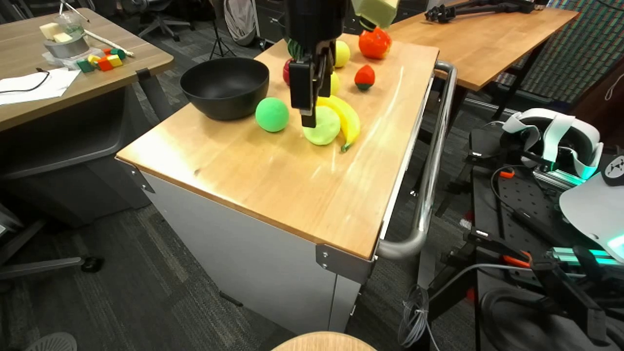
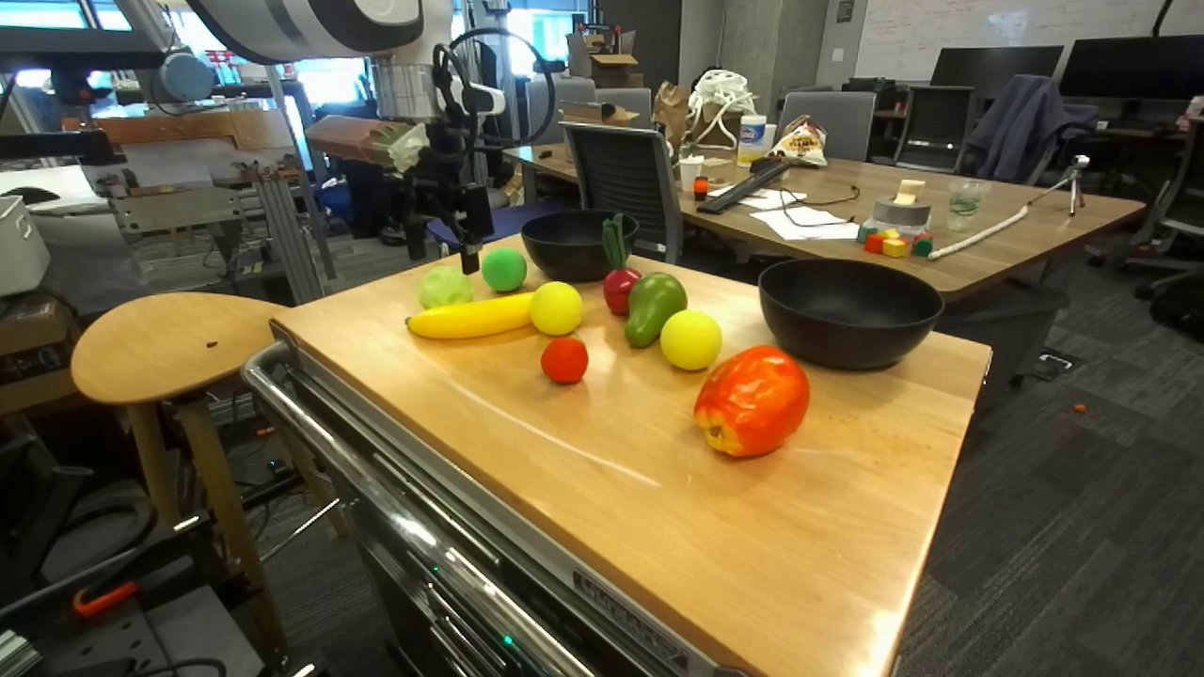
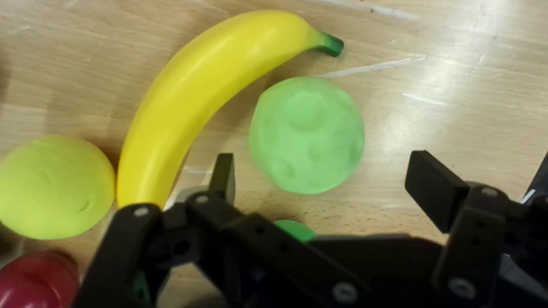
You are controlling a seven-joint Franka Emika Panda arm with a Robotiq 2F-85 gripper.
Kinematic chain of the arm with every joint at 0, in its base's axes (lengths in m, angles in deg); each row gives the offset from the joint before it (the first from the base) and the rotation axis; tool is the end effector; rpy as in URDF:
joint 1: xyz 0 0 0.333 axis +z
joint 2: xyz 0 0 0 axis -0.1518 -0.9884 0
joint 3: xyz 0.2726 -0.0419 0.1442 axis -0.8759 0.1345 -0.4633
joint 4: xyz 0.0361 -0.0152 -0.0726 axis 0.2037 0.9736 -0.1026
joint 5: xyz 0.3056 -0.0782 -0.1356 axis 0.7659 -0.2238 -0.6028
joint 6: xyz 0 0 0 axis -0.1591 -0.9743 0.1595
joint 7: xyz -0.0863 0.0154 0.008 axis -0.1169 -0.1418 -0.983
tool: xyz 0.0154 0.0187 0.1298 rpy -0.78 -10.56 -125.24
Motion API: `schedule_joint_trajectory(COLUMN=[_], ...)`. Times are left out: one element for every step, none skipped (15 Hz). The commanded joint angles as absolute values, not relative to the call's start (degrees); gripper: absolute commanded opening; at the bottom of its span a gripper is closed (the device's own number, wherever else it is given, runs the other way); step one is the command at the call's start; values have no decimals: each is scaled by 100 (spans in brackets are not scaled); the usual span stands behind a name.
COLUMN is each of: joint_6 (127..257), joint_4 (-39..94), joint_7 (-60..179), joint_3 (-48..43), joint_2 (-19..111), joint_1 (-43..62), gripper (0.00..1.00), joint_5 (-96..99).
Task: Put the fruits inside the two black bowls
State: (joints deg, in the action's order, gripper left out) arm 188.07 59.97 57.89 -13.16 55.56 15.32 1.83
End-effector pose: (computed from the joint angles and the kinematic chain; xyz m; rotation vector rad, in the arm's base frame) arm 0.4942 0.1127 0.3374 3.1127 0.2201 -0.0336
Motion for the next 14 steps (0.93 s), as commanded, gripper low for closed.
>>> schedule_joint_trajectory(joint_6=[18948,18964,18967,18989,19018,19050,19053,18996,18918,18853,18798,18776,18852,18883], joint_4=[5886,5876,5864,5845,5815,5793,5774,5750,5731,5718,5707,5693,5691,5676], joint_7=[5633,5633,5640,5651,5662,5679,5684,5689,5700,5707,5742,5801,5834,5899], joint_3=[-1238,-1222,-1208,-1191,-1173,-1163,-1150,-1149,-1153,-1155,-1162,-1182,-1192,-1213], joint_2=[5368,5332,5305,5274,5234,5209,5194,5195,5216,5243,5312,5405,5550,5746], joint_1=[1552,1549,1545,1538,1527,1517,1505,1497,1486,1476,1466,1455,1457,1452], gripper=[98,79,74,70,60,53,43,38,32,27,21,14,8,6], joint_5=[-5,-8,13,23,49,79,101,150,216,267,318,407,431,525])
